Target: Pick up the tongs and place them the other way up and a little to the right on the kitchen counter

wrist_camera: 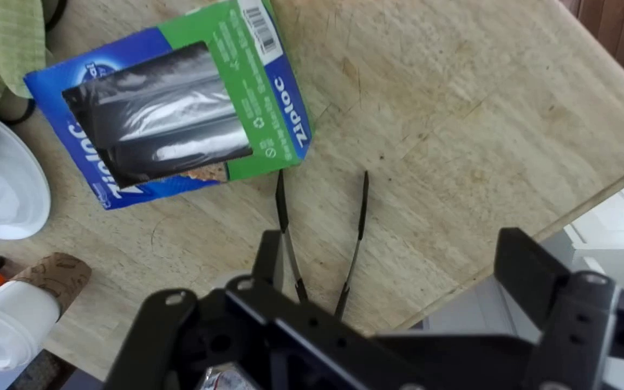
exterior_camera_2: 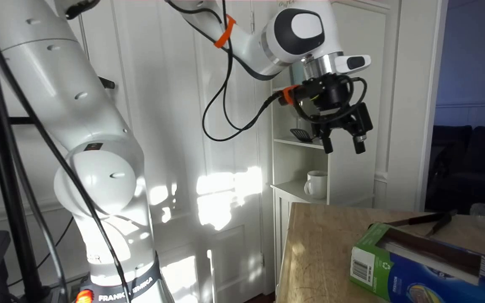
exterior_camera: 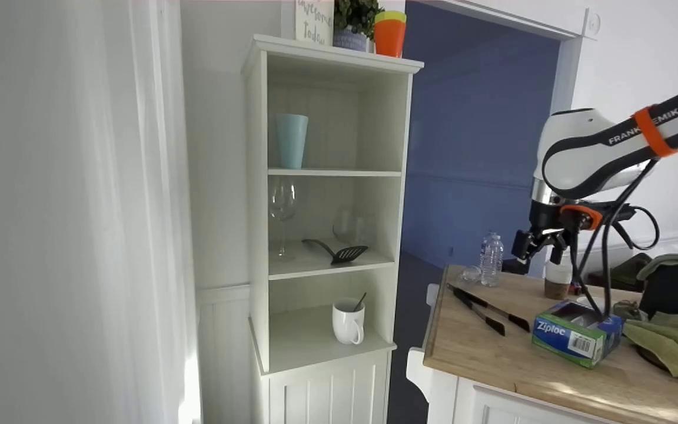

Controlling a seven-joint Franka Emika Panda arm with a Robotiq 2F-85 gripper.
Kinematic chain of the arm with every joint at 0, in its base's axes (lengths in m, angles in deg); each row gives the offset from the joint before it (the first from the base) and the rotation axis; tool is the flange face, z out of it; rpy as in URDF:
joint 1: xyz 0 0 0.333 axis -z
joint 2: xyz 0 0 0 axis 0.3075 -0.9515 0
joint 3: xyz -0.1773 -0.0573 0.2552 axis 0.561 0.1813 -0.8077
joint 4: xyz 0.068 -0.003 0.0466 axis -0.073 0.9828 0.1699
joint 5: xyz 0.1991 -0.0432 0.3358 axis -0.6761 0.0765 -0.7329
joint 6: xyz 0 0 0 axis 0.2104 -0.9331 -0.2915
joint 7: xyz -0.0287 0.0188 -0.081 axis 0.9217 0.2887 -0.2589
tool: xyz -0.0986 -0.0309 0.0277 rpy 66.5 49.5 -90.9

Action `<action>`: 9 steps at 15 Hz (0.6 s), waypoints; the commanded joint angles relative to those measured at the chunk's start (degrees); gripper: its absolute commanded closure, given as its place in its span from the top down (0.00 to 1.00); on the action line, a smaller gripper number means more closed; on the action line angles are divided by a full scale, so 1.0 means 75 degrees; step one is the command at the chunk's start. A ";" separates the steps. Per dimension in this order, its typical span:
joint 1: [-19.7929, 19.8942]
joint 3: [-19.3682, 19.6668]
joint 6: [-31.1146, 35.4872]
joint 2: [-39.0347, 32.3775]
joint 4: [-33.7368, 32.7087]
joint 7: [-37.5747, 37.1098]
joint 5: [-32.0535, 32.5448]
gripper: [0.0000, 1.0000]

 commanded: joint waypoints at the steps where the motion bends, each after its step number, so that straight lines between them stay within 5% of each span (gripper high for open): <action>1: -0.0217 0.0339 -0.0755 -0.1790 -0.1949 0.0520 -0.0687 1.00; 9: -0.0006 0.0451 -0.1598 -0.4629 -0.5441 0.1332 -0.1816 1.00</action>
